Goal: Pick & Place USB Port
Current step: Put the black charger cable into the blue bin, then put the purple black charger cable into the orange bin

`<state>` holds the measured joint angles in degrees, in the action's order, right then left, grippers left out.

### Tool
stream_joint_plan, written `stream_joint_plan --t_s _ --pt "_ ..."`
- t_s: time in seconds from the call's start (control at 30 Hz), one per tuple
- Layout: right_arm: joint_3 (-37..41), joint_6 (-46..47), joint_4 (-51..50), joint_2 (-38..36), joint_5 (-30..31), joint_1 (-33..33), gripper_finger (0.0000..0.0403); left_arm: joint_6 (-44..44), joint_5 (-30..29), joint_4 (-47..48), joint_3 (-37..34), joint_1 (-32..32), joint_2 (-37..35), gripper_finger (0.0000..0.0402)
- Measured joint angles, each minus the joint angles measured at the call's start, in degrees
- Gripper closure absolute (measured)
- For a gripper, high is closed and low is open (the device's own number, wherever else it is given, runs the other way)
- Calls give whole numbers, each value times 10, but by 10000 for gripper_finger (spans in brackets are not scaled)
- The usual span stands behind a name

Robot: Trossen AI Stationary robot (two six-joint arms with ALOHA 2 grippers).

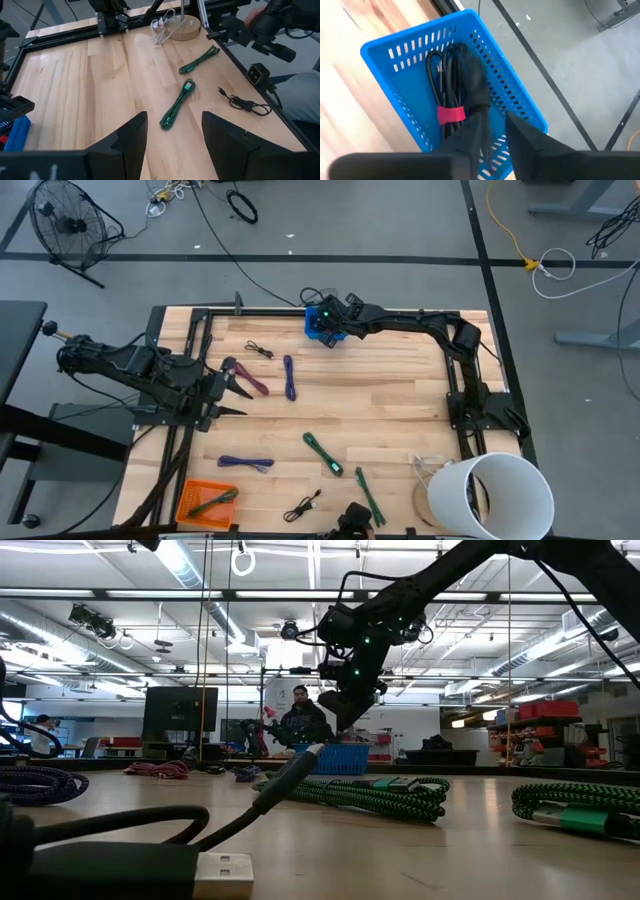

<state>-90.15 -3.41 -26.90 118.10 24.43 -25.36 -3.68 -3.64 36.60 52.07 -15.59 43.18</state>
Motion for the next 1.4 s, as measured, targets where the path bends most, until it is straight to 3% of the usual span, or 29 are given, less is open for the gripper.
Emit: stream_joint_plan --t_s 0.2,0.47,0.7,0.83,0.97,1.03,1.23,1.4 --pt "0 12 14 0 0 0 270 0 0 0 0 0 0 209" --pt "0 24 24 0 -1 10 257 0 0 3 0 0 0 209" --pt "0 76 25 -8 -125 36 259 -2 -9 3 0 0 0 209" --pt "0 90 19 -8 -173 63 261 -32 -78 12 0 0 3 209" --pt "0 115 19 -9 -194 89 262 -30 -182 32 0 0 24 209" --pt "0 122 15 -9 -195 102 262 -34 -205 30 0 4 42 209" --pt "0 126 -23 -13 -195 117 263 -59 -186 23 0 56 132 209" --pt "0 158 -73 -24 -191 115 274 -114 -92 -8 0 111 206 209"
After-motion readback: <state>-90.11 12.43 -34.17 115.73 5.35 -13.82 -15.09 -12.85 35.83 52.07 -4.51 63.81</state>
